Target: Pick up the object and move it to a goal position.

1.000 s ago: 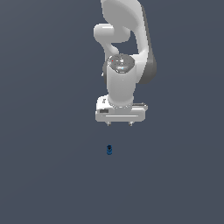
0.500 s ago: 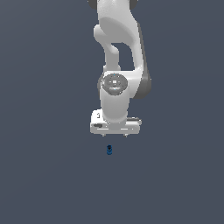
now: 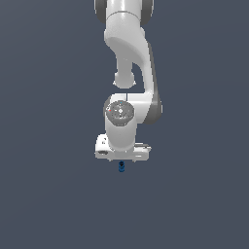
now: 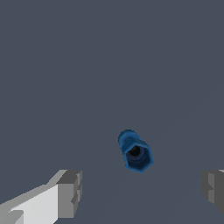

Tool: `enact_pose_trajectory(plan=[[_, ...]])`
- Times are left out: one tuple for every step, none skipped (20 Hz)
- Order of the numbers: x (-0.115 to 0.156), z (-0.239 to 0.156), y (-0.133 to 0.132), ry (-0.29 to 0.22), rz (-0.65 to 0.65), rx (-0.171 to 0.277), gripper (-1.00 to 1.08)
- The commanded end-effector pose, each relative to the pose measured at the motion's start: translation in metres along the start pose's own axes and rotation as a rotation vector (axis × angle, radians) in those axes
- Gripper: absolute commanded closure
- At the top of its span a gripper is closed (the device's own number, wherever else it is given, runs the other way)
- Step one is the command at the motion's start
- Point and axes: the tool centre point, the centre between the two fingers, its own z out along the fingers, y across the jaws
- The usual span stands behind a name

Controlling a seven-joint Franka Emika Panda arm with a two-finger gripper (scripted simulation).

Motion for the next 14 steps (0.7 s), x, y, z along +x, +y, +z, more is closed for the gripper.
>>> enact_pose_trajectory(plan=[[0.004, 0.004, 0.002, 0.0, 0.002, -0.002, -0.92], [0.004, 0.006, 0.003, 0.0, 0.002, -0.003, -0.92], [0.005, 0.006, 0.004, 0.0, 0.002, -0.003, -0.92], [0.005, 0.007, 0.004, 0.0, 0.003, -0.004, -0.92], [0.005, 0.007, 0.004, 0.0, 0.003, -0.004, -0.92], [0.004, 0.007, 0.004, -0.001, 0.003, -0.003, -0.92], [0.004, 0.007, 0.004, -0.001, 0.003, -0.003, -0.92], [0.004, 0.008, 0.004, -0.001, 0.003, -0.003, -0.92], [0.004, 0.01, 0.004, -0.001, 0.003, -0.003, -0.92], [0.004, 0.013, 0.004, -0.001, 0.003, -0.003, -0.92], [0.004, 0.017, 0.004, -0.001, 0.003, -0.003, -0.92], [0.004, 0.022, 0.004, -0.001, 0.003, -0.003, -0.92], [0.004, 0.027, 0.004, -0.001, 0.003, -0.003, -0.92], [0.004, 0.034, 0.004, -0.001, 0.003, -0.003, -0.92]])
